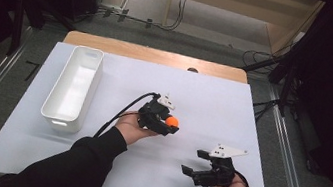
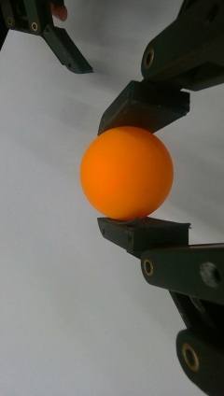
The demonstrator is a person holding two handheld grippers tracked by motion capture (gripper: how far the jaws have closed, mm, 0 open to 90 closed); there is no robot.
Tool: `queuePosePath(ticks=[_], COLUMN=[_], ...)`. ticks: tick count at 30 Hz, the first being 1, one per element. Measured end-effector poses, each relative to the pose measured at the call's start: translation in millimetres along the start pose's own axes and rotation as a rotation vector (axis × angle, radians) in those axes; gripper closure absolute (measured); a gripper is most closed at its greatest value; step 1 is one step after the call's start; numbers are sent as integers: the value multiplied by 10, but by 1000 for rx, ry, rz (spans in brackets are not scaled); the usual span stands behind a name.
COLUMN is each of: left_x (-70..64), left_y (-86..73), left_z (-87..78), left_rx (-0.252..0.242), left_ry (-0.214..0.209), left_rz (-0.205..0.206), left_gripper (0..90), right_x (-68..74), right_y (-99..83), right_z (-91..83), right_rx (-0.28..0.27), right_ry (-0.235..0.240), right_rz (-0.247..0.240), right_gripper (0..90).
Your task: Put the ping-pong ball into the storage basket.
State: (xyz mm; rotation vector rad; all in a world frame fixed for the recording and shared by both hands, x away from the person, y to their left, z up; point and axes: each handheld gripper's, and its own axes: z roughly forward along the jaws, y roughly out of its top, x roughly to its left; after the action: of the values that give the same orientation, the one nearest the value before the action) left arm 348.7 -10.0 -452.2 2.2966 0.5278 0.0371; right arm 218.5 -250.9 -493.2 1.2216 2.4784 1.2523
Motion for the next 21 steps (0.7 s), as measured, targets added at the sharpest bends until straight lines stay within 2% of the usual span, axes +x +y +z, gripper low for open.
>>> queuePosePath(ticks=[12, 13, 16, 21], left_x=[-2, 1, 18, 54], left_y=[83, 89, 108, 132], left_z=[-109, -119, -156, -256], left_rx=[44, 45, 54, 36], left_ry=[-32, -46, -46, -57], left_rz=[12, 8, 12, 4], left_gripper=[506, 506, 505, 506], right_x=[1, 4, 5, 7], right_y=[4, 4, 2, 7], right_z=[-4, -8, -9, -7], right_rx=[-8, -7, -3, -6], right_ry=[-3, -4, -4, -5], right_rz=[-3, -3, -2, -3], right_gripper=[132, 131, 132, 132])
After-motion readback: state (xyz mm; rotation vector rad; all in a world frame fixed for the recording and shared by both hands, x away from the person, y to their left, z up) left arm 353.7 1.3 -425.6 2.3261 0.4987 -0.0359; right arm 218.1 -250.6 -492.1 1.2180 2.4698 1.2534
